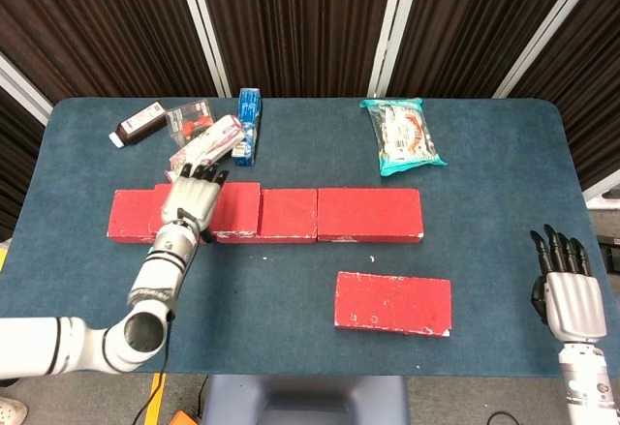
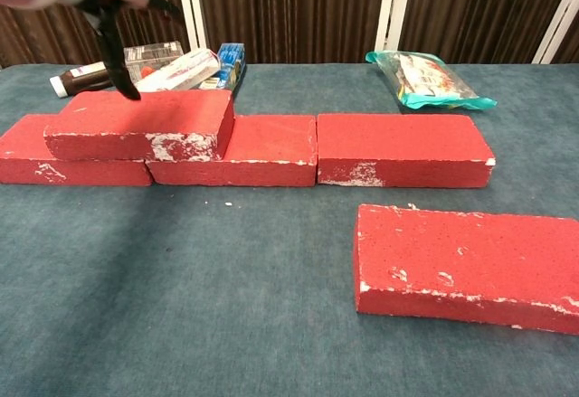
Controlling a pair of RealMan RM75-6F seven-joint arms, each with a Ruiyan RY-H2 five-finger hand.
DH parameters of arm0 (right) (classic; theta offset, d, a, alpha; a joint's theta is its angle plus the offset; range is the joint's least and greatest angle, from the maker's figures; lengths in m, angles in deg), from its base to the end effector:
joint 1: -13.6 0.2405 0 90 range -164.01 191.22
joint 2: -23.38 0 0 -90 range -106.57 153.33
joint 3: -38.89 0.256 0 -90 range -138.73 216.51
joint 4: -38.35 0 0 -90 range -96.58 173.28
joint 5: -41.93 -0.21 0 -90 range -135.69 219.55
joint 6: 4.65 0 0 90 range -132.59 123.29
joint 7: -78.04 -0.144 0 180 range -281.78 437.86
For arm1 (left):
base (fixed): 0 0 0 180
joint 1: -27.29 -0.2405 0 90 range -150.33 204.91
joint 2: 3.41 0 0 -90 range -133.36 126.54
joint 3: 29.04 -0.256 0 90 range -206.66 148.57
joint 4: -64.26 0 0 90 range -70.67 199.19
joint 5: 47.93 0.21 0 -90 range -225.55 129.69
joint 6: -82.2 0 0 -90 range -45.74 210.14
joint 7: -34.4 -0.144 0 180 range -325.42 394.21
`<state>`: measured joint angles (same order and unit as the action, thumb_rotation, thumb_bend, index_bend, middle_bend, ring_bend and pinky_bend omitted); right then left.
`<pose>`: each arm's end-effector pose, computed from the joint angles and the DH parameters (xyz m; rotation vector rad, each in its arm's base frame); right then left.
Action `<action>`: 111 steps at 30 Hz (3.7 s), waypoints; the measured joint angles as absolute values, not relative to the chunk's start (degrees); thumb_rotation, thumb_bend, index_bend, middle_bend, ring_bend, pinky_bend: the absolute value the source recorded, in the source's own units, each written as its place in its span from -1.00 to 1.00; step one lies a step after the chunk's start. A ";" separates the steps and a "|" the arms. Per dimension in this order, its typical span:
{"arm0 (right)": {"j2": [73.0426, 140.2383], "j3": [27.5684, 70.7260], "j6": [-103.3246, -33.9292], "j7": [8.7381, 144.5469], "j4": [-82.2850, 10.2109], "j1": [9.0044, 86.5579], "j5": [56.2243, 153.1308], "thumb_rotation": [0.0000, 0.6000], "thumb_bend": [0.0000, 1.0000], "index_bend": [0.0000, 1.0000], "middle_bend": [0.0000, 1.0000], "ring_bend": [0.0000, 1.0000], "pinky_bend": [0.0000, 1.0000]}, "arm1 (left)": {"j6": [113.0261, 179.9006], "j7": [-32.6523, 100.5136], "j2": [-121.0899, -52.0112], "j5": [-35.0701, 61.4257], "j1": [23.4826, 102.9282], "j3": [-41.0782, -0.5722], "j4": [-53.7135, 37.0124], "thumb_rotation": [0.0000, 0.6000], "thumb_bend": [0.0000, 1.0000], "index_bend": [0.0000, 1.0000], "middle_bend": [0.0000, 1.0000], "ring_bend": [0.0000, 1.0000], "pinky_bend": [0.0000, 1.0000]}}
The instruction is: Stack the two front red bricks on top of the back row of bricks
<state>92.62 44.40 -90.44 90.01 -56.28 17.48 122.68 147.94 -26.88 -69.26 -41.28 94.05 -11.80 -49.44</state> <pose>-0.3059 -0.1835 0.1394 1.3033 -0.8651 0.8164 -0.0468 0.3703 0.0935 -1.7817 -0.8019 -0.4873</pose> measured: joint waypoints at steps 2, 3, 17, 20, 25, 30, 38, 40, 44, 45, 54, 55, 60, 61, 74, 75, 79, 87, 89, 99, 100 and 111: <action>92.55 44.28 -90.40 89.83 -56.31 17.48 122.90 1.00 0.85 -0.70 -1.00 -1.00 -1.00 | 148.38 -22.83 -67.07 -32.88 90.30 -12.85 -51.68 1.00 -1.00 -1.00 -1.00 -1.00 -0.94; 92.53 44.22 -90.28 89.76 -56.30 17.51 123.01 1.00 0.85 -0.70 -1.00 -1.00 -1.00 | 149.09 -20.93 -65.93 -28.72 88.17 -13.60 -52.72 1.00 -1.00 -1.00 -1.00 -1.00 -0.94; 94.59 43.43 -90.41 91.53 -55.33 17.82 124.81 1.00 0.85 -0.70 -1.00 -1.00 -1.00 | 170.02 29.62 -60.05 32.88 44.09 -33.01 -37.35 1.00 -1.00 -1.00 -1.00 -1.00 -0.96; 94.44 42.73 -89.42 91.23 -55.44 18.04 125.40 1.00 0.85 -0.70 -1.00 -1.00 -1.00 | 174.85 33.75 -61.71 35.10 38.41 -34.86 -31.40 1.00 -0.83 -1.00 -1.00 -1.00 -0.96; 93.55 41.19 -86.25 90.26 -56.60 18.87 126.44 1.00 0.27 -0.71 -1.00 -1.00 -1.00 | 176.93 35.05 -62.59 36.29 35.95 -35.15 -29.76 1.00 -0.62 -1.00 -1.00 -1.00 -0.96; 91.87 40.16 -79.05 91.37 -61.13 22.12 126.93 1.00 -0.75 -0.89 -1.00 -1.00 -1.00 | 178.77 35.61 -63.11 36.84 33.24 -34.02 -29.76 1.00 -0.63 -1.00 -1.00 -1.00 -0.96; 89.37 40.54 -65.97 105.23 -76.81 30.21 116.70 1.00 -1.00 -1.00 -1.00 -1.00 -1.00 | 177.11 35.12 -63.29 36.96 32.23 -32.50 -29.93 1.00 -0.63 -1.00 -1.00 -1.00 -0.96; 89.43 40.82 -64.87 110.09 -79.78 32.14 112.04 1.00 -1.00 -1.00 -1.00 -1.00 -1.00 | 176.66 35.19 -63.24 36.94 32.11 -32.29 -29.96 1.00 -0.62 -1.00 -1.00 -1.00 -0.96; 90.68 41.40 -64.74 120.89 -85.21 36.49 101.06 1.00 -1.00 -1.00 -1.00 -1.00 -1.00 | 175.62 35.09 -63.05 37.01 31.90 -31.76 -30.61 1.00 -0.62 -1.00 -1.00 -1.00 -0.96; 91.39 41.61 -65.13 123.32 -86.50 37.90 97.62 1.00 -1.00 -1.00 -1.00 -1.00 -1.00 | 175.48 35.14 -62.95 37.14 31.83 -31.69 -30.75 1.00 -0.62 -1.00 -1.00 -1.00 -0.96; 99.90 42.30 -72.96 133.84 -89.98 47.09 82.55 1.00 -1.00 -1.00 -1.00 -1.00 -1.00 | 174.10 36.01 -62.32 36.66 31.23 -30.59 -31.09 1.00 -0.60 -1.00 -1.00 -1.00 -0.96; 100.57 42.19 -73.89 134.30 -89.83 47.40 82.36 1.00 -1.00 -1.00 -1.00 -1.00 -1.00 | 174.00 35.98 -62.31 36.60 31.16 -30.44 -31.12 1.00 -0.60 -1.00 -1.00 -1.00 -0.96; 103.86 41.41 -77.99 135.58 -88.14 48.66 81.87 1.00 -1.00 -1.00 -1.00 -1.00 -1.00 | 173.61 35.59 -62.23 36.97 30.87 -30.10 -31.43 1.00 -0.60 -1.00 -1.00 -1.00 -0.96; 104.23 41.23 -78.43 135.55 -87.85 48.81 81.86 1.00 -1.00 -1.00 -1.00 -1.00 -1.00 | 173.57 35.46 -62.23 37.04 30.81 -30.06 -31.46 1.00 -0.60 -1.00 -1.00 -1.00 -0.96; 104.52 40.47 -78.88 133.36 -85.21 50.61 78.95 1.00 -1.00 -1.00 -1.00 -1.00 -1.00 | 172.14 34.50 -62.28 37.37 30.57 -29.52 -32.23 1.00 -0.60 -1.00 -1.00 -1.00 -0.96; 104.55 40.39 -78.79 133.04 -84.98 50.75 78.80 1.00 -1.00 -1.00 -1.00 -1.00 -1.00 | 172.12 33.85 -62.31 37.37 30.55 -29.49 -32.28 1.00 -0.60 -1.00 -1.00 -1.00 -0.96; 104.68 40.05 -78.53 132.20 -84.18 51.13 78.39 1.00 -1.00 -1.00 -1.00 -1.00 -1.00 | 171.89 33.62 -62.33 37.22 30.42 -29.27 -32.47 1.00 -0.60 -1.00 -1.00 -1.00 -0.96; 104.59 39.59 -78.63 130.03 -84.90 51.27 80.53 1.00 -1.00 -1.00 -1.00 -1.00 -1.00 | 171.49 33.10 -62.42 36.34 29.93 -28.27 -32.99 1.00 -0.60 -1.00 -1.00 -1.00 -0.96; 104.49 39.07 -78.80 129.99 -85.46 51.31 80.94 1.00 -1.00 -1.00 -1.00 -1.00 -1.00 | 171.53 33.17 -62.40 36.33 29.82 -28.15 -33.01 1.00 -0.60 -1.00 -1.00 -1.00 -0.96; 104.95 37.51 -80.49 130.78 -86.49 51.50 81.67 1.00 -1.00 -1.00 -1.00 -1.00 -1.00 | 171.35 33.50 -62.03 36.25 29.41 -27.78 -33.20 1.00 -0.60 -1.00 -1.00 -1.00 -0.97; 105.02 37.46 -80.62 130.89 -86.45 51.52 81.53 1.00 -1.00 -1.00 -1.00 -1.00 -1.00 | 171.29 33.51 -61.99 36.21 29.39 -27.75 -33.23 1.00 -0.60 -1.00 -1.00 -1.00 -0.96; 105.90 37.08 -81.19 130.53 -84.27 51.55 80.67 1.00 -1.00 -1.00 -1.00 -1.00 -1.00 | 171.39 33.13 -62.02 36.54 29.04 -27.51 -33.51 1.00 -0.60 -1.00 -1.00 -1.00 -0.96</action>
<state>105.90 37.08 -81.19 130.53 -84.27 51.55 80.67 171.39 33.13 -62.02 36.54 29.04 -27.51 -33.51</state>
